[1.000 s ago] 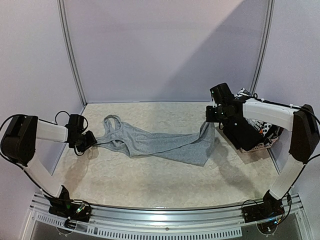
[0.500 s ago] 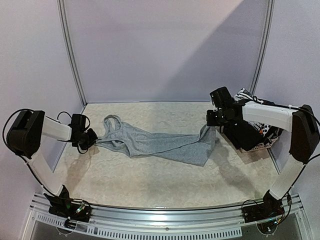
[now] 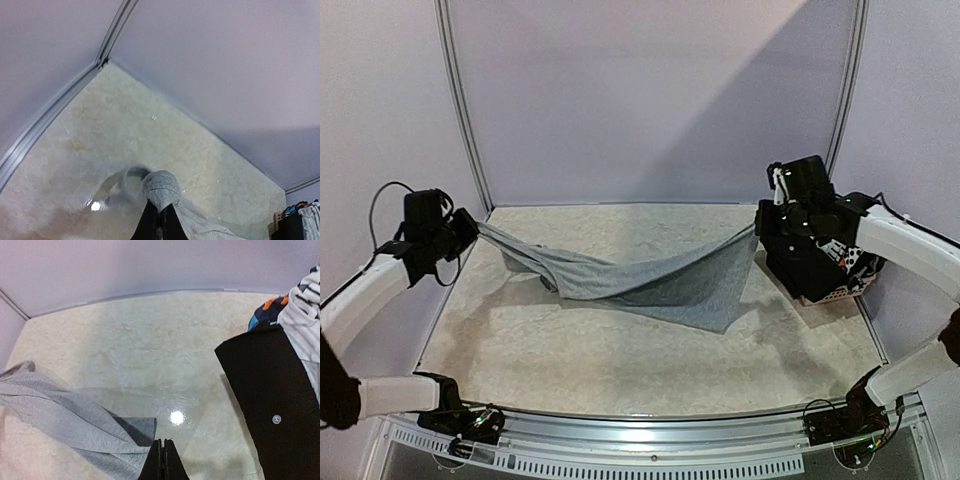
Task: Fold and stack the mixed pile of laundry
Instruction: Pick up the crumpled tank top from the center of the board, then flatten out the crumpled tank top at the center of the board.
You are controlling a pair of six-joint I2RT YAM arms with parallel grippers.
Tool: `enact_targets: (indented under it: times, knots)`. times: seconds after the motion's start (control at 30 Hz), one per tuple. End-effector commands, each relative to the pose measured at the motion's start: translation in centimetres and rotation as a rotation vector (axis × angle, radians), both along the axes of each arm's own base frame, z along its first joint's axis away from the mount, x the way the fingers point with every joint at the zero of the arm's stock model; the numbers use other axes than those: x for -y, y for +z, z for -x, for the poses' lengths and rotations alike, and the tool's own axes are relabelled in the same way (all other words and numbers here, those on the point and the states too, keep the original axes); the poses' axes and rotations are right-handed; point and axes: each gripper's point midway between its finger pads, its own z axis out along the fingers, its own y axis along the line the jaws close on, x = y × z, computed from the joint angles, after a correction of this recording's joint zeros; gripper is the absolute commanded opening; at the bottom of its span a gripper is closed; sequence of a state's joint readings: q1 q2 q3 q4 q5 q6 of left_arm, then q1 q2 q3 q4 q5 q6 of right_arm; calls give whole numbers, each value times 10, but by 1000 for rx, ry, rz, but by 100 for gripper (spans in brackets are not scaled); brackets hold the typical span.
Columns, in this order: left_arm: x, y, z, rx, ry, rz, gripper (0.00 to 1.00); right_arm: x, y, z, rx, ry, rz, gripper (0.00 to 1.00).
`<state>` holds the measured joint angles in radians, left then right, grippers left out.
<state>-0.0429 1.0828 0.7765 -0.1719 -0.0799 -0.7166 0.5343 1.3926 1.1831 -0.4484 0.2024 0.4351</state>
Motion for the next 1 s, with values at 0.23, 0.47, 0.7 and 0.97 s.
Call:
enact_targets:
  times: [0.23, 0.47, 0.7, 0.97]
  knots:
    - [-30, 181, 117, 282, 107, -126, 0, 3, 158, 111, 353, 331, -264, 0]
    - [-41, 278, 191, 499, 159, -158, 0, 20, 237, 197, 586, 533, -336, 0]
    - [-46, 317, 172, 500, 189, -188, 0, 61, 305, 180, 711, 268, -315, 0]
    - [-42, 176, 12, 0, 150, -244, 0, 49, 213, 6, 367, -167, -35, 0]
